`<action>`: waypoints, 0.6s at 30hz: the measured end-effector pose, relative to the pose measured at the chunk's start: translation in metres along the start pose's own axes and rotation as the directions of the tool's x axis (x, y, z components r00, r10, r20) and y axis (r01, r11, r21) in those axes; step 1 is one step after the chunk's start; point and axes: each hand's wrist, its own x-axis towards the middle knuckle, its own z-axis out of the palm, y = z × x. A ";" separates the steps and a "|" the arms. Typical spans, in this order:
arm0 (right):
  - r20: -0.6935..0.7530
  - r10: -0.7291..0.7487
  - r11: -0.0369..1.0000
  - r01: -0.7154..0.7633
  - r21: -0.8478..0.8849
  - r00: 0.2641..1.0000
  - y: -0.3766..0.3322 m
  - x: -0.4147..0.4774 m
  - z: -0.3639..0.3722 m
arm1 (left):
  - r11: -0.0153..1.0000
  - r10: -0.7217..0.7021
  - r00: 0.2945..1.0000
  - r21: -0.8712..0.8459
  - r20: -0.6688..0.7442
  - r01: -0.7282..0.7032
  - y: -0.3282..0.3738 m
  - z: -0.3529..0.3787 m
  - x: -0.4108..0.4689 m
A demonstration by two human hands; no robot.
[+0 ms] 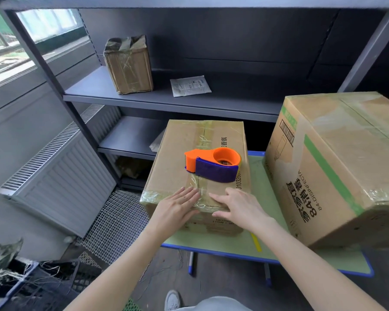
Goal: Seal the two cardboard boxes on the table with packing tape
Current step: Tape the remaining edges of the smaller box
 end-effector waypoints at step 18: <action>0.069 -0.082 0.993 0.075 0.089 0.994 -0.014 0.034 0.000 | 0.985 -0.017 0.998 -0.172 0.068 0.029 -0.015 -0.007 0.010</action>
